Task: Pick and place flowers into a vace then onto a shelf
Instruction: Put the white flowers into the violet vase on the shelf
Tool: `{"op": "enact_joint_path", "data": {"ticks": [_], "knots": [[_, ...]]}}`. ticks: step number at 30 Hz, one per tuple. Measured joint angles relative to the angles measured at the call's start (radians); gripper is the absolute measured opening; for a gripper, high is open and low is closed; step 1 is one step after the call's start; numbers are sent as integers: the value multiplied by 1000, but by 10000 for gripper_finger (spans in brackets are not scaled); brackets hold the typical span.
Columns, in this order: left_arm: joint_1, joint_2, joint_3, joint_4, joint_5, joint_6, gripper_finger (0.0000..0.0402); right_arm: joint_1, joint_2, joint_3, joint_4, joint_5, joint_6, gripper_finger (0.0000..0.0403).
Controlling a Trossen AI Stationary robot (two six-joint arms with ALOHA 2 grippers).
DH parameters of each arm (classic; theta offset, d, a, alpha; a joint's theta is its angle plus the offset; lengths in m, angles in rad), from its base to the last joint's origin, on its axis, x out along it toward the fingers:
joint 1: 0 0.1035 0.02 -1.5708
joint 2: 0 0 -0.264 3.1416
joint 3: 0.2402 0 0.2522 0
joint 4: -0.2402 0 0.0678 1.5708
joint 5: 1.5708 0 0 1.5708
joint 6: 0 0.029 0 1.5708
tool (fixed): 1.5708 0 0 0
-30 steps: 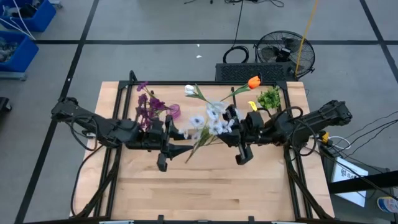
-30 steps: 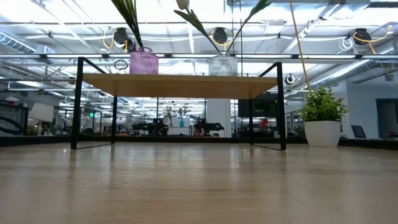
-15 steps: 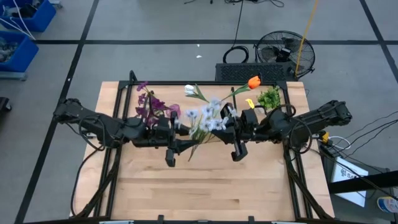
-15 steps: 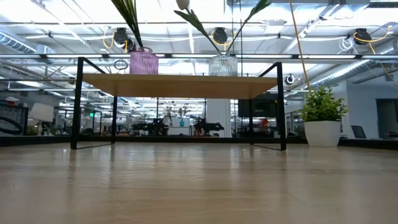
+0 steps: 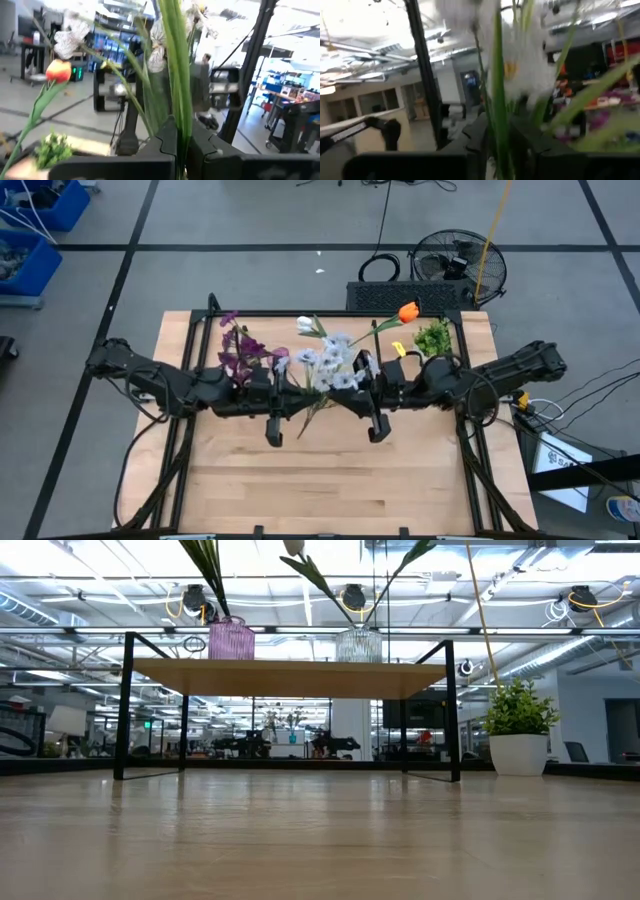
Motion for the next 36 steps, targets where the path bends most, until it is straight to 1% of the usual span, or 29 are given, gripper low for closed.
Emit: {"op": "enact_joint_path", "data": {"ticks": [3,6,9,15,18,22,24,26,29,32,34,36], "knots": [[-14,-3,2,53,-21,43,9,18,-3,0,-53,-21,42,82],[-25,-3,21,49,-33,86,8,40,-3,0,-79,-47,45,108],[-32,-3,46,43,-35,123,8,59,-4,0,-88,-51,44,128],[-33,-3,166,34,-35,287,8,104,-4,0,-95,-51,43,145],[-31,-3,245,-24,-38,383,7,112,-4,0,-99,-50,44,145],[-29,-5,351,-126,-50,448,7,113,-4,0,-98,-50,44,145],[-29,-5,392,-180,-52,462,7,113,-4,0,-101,-50,41,149],[-31,-5,420,-222,-48,443,7,113,-4,0,-107,-48,2,154],[-45,-6,432,-271,-45,411,7,107,-14,0,-115,30,-97,166],[-58,-4,432,-287,-90,469,7,93,-36,0,-125,103,-121,181],[-59,-10,432,-287,-133,488,7,91,-48,0,-155,111,-101,189],[-53,-16,432,-286,-153,486,7,93,-55,0,-195,109,-83,193]]}}
